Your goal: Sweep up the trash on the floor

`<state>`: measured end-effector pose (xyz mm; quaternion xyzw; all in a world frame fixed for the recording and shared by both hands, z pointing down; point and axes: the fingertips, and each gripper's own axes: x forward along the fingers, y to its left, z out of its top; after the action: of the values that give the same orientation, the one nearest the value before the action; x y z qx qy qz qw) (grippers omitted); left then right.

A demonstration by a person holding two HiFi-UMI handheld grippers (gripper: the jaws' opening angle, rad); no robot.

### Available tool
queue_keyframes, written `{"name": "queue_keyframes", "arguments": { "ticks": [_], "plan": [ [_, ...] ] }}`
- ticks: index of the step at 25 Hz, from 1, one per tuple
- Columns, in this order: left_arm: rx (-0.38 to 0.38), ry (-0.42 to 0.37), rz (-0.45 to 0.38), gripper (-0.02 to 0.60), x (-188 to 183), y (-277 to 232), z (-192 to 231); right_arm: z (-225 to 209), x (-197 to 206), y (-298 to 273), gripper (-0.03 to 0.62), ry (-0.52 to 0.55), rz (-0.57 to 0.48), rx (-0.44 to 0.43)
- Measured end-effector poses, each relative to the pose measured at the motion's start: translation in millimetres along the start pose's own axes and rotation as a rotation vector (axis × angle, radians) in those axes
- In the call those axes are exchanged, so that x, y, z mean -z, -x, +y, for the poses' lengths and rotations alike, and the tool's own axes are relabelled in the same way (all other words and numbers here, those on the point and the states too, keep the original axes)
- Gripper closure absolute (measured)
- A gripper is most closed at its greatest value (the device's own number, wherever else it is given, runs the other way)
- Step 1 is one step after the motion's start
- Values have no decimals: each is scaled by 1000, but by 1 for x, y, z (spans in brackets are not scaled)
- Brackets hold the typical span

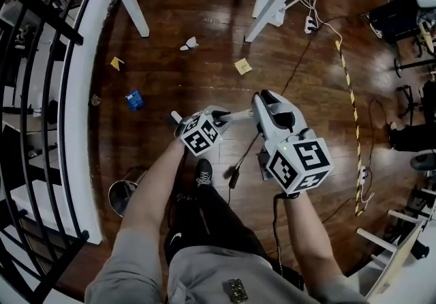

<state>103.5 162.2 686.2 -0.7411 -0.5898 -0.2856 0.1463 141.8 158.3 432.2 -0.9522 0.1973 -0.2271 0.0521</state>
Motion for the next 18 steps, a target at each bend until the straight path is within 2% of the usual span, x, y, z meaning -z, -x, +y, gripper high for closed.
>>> {"name": "queue_keyframes", "arguments": {
  "ticks": [5, 11, 15, 18],
  "plan": [
    [55, -46, 44, 525, -19, -2, -2, -19, -18, 5, 528, -49, -33, -3],
    [-17, -19, 81, 525, -29, 57, 26, 19, -64, -10, 528, -53, -88, -110],
    [-82, -12, 135, 525, 1, 109, 60, 63, -70, -40, 528, -61, -97, -191],
    [-145, 5, 168, 525, 34, 159, 96, 112, -74, -79, 528, -53, -90, -280]
  ]
}}
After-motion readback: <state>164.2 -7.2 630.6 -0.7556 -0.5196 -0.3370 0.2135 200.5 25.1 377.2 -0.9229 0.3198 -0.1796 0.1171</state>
